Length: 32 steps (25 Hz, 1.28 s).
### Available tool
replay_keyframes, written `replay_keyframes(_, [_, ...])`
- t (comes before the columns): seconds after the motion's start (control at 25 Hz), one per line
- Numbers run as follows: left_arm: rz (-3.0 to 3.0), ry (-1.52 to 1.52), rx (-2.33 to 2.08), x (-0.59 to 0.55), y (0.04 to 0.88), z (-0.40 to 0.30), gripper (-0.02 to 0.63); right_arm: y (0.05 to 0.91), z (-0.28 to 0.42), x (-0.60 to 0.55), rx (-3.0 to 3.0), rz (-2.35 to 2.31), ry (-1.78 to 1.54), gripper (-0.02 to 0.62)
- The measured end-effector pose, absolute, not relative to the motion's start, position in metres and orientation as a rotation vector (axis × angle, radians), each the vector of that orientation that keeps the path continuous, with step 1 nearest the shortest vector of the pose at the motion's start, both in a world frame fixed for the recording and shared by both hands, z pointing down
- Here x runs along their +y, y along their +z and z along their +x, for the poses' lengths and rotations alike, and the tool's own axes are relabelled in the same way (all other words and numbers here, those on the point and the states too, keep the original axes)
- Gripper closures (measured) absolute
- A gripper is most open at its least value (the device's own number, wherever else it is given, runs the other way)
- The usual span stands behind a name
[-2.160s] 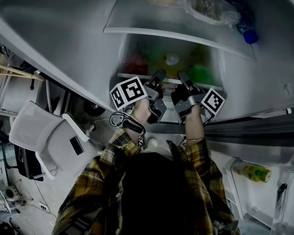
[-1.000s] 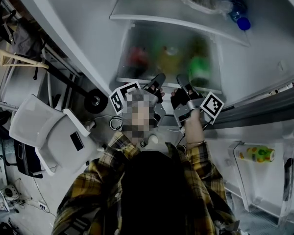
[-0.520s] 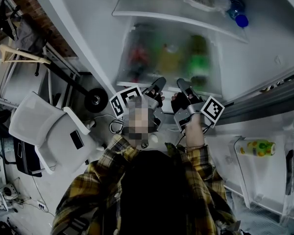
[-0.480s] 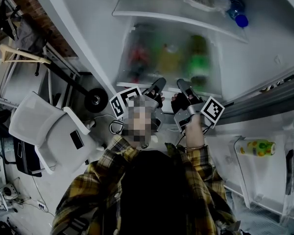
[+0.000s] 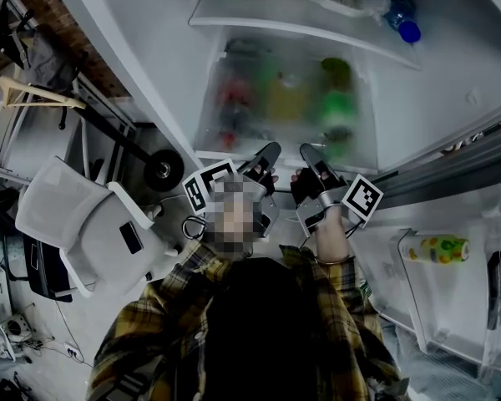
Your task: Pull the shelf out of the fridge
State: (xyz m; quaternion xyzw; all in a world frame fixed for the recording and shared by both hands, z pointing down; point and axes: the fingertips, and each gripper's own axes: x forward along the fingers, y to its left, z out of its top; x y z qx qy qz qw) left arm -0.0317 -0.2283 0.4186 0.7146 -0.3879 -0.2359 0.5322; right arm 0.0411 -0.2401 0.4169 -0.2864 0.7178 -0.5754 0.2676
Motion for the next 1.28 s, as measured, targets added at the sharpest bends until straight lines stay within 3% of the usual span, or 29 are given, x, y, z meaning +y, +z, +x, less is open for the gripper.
replay_keyframes(1.28, [1.718, -0.563, -0.897, -0.178, 0.413, -0.028, 0.561, 0.412, 0.042, -0.190, 2.000, -0.780, -1.544, 0.558])
